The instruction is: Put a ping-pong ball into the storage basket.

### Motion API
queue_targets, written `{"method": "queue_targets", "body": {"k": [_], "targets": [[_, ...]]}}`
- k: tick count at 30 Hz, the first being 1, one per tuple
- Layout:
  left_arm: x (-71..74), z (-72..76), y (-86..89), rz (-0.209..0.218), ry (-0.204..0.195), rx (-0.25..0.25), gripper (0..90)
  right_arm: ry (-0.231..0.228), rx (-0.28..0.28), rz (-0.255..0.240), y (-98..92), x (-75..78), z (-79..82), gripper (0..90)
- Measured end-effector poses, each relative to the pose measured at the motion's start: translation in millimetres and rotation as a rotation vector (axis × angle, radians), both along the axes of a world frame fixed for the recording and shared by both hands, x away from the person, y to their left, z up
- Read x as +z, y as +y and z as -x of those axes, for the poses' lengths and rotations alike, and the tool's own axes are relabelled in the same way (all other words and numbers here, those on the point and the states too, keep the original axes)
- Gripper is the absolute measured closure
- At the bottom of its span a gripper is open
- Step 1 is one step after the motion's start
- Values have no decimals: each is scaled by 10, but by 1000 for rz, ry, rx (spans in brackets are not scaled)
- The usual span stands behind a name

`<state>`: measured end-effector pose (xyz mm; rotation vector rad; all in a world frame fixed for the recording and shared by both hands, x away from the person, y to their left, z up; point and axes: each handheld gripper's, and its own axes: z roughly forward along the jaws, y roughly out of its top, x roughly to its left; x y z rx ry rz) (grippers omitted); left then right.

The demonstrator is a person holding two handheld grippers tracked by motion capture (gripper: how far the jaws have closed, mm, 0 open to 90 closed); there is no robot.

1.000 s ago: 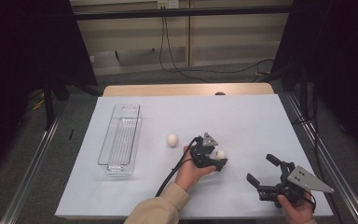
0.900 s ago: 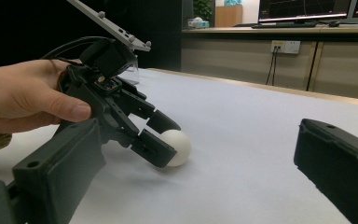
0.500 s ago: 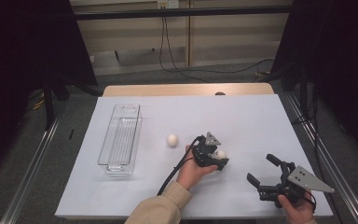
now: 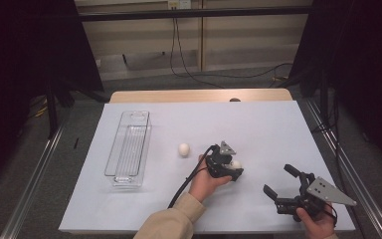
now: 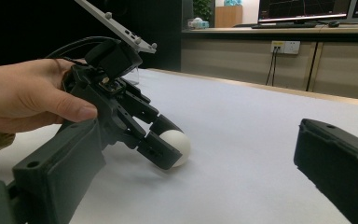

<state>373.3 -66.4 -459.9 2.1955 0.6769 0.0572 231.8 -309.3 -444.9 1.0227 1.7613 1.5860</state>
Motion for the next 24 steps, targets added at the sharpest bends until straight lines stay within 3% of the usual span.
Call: {"method": "queue_targets", "body": {"k": [14, 24], "targets": [[-12, 4, -10, 3, 17, -5, 505, -2, -2, -1, -8, 4, 2, 5], [9, 17, 0, 5, 19, -19, 508, -2, -1, 0, -10, 1, 0, 6]]}}
